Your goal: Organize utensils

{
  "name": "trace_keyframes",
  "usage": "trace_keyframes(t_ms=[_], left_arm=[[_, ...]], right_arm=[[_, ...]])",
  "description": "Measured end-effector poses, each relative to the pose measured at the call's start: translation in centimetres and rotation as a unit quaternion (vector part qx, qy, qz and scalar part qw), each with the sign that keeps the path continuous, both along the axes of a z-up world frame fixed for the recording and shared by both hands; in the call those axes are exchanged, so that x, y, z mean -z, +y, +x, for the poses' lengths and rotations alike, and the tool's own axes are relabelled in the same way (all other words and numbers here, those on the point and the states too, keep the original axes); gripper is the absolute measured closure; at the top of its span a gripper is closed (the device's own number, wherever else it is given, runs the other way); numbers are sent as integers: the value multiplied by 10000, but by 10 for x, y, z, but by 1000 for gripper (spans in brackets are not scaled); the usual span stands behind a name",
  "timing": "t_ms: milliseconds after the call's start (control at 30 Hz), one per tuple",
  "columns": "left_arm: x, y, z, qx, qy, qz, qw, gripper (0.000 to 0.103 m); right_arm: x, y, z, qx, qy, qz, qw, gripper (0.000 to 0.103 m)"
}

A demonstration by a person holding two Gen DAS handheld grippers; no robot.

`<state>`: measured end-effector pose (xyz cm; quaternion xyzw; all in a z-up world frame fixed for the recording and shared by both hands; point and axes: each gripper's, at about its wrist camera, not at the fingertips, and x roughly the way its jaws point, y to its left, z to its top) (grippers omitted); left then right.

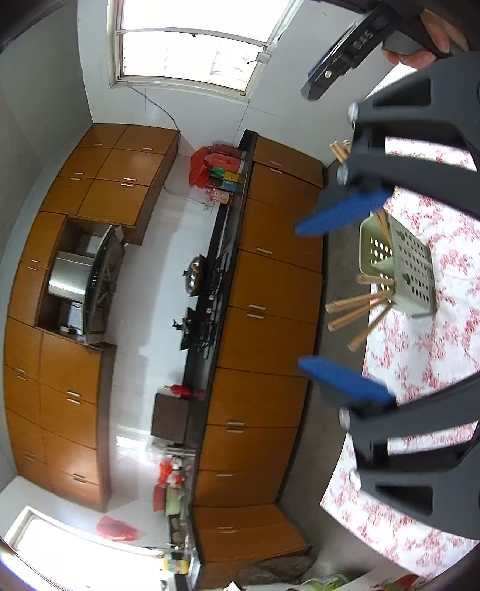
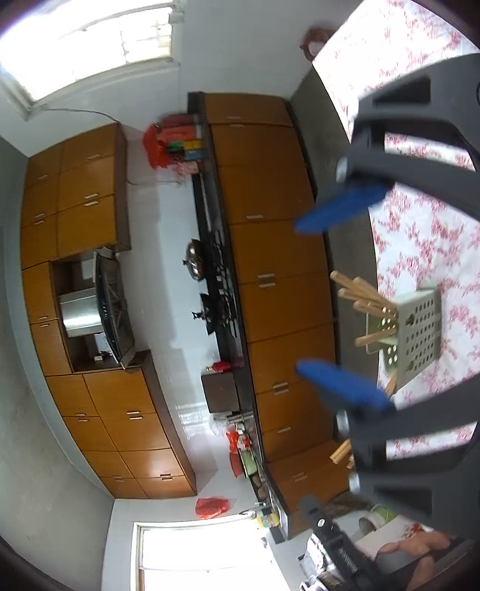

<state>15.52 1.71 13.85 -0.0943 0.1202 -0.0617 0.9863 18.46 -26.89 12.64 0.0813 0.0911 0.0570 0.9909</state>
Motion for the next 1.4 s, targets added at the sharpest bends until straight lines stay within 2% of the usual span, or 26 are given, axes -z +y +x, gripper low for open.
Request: trace_keyframes(t_ms=[67, 167, 400, 567, 900, 1167, 1400], left_arm=[[1, 3, -13, -40, -76, 75, 9999, 8], [5, 6, -31, -79, -152, 218, 9996, 2], [28, 8, -61, -225, -64, 452, 9987, 2], [56, 7, -88, -471, -26, 670, 9966, 2], [98, 1, -124, -600, 81, 869, 9944, 2], [122, -1, -127, -564, 368, 872, 9939, 2], [128, -2, -133, -573, 374, 911, 9935, 2]], right_arm=[[4, -2, -18, 119, -109, -45, 9999, 4], [11, -3, -36, 327, -134, -142, 9993, 4], [35, 7, -69, 535, 63, -639, 9965, 4], [57, 20, -91, 354, 204, -676, 9969, 4], [103, 40, -117, 242, 483, -943, 9941, 4], [126, 35, -126, 272, 711, -825, 9937, 4], [135, 37, -129, 204, 784, -930, 9924, 4]])
